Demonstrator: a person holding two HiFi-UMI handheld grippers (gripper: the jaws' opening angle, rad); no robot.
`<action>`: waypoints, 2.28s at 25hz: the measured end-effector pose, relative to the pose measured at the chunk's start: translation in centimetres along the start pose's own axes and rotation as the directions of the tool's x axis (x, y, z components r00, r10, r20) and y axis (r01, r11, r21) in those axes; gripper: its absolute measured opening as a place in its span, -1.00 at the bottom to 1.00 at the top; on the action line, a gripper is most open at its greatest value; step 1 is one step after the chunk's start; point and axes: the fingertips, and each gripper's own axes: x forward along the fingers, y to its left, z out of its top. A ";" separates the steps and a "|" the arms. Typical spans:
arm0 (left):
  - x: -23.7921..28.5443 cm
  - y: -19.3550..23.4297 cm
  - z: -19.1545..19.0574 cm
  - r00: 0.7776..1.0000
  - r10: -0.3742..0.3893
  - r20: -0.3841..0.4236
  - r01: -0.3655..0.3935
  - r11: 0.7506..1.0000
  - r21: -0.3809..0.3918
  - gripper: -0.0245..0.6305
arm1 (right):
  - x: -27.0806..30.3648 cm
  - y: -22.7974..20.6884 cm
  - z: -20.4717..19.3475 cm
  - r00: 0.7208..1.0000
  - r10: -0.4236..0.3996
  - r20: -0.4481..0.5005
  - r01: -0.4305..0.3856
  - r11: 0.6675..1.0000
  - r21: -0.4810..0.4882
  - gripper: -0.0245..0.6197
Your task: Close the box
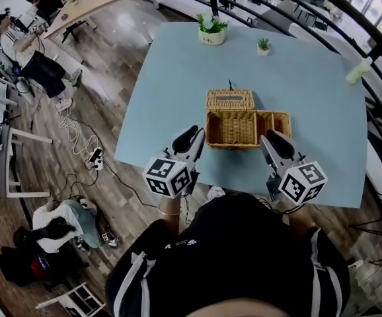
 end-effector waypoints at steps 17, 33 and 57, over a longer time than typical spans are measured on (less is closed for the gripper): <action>8.1 10.2 -1.1 0.980 -0.133 -0.148 0.105 0.978 -0.179 -0.71 | 6.8 -2.6 0.5 0.984 -0.178 -0.005 0.178 0.983 0.053 -0.61; 14.4 14.4 -6.2 0.929 -0.302 -0.215 0.127 0.804 -0.580 -0.51 | 8.7 -3.7 -0.5 0.950 -0.304 -0.067 0.309 0.948 0.072 -0.60; 18.4 13.9 -8.6 0.899 -0.413 -0.149 0.126 0.568 -0.813 -0.58 | 9.1 -5.4 -1.5 0.930 -0.356 -0.090 0.365 0.924 0.118 -0.60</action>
